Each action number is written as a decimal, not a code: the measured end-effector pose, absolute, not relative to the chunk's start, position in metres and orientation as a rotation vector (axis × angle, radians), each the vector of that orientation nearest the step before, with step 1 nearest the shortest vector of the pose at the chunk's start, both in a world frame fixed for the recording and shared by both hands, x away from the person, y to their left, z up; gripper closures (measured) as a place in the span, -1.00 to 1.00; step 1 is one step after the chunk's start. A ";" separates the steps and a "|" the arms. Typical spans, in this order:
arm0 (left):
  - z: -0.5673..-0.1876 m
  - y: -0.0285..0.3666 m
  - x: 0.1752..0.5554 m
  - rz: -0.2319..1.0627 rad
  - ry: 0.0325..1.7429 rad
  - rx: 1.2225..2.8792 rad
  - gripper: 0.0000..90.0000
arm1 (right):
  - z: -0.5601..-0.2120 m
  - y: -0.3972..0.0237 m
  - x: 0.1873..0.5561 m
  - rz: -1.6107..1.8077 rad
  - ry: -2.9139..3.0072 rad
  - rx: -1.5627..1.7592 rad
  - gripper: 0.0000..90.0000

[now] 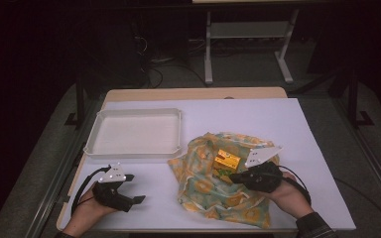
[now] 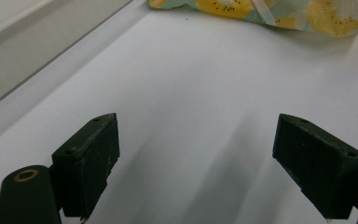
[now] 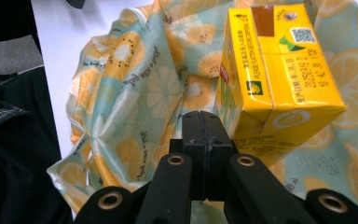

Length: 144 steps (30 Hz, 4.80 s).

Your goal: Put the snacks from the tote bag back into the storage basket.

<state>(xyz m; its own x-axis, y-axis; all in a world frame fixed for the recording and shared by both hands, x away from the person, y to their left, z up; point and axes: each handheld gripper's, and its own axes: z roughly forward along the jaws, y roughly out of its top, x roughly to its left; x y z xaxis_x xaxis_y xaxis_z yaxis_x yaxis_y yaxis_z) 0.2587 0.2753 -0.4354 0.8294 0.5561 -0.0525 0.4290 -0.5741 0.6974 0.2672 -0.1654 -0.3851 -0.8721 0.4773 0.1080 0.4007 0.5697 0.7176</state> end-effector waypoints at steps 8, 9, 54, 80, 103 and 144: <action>-0.435 0.275 0.259 0.222 0.714 2.272 -0.69 | -0.389 -0.166 0.270 1.178 2.686 0.773 0.99; -0.435 0.275 0.259 0.224 0.713 2.272 -0.69 | -0.390 -0.166 0.270 1.176 2.684 0.779 0.99; -0.436 0.275 0.258 0.212 0.722 2.267 -0.68 | -0.387 -0.200 0.291 1.128 2.569 0.905 0.99; -0.436 0.275 0.258 0.212 0.722 2.271 -0.68 | -0.392 -0.194 0.304 1.093 2.546 0.882 0.99; -0.435 0.272 0.257 0.206 0.703 2.271 -0.67 | -0.393 -0.170 0.311 1.112 2.586 0.821 0.97; -0.381 0.209 0.283 0.152 0.592 2.225 -0.69 | -0.409 -0.264 0.236 1.136 2.325 1.133 -0.63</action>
<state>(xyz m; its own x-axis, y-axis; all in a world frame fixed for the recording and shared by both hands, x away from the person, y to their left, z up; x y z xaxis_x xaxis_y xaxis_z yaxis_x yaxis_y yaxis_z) 0.2834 0.2091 -0.3813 0.8826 0.4625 -0.0840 0.3651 -0.5620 0.7422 0.2356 -0.2640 -0.4089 -0.6365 0.7690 0.0587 0.5189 0.3706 0.7703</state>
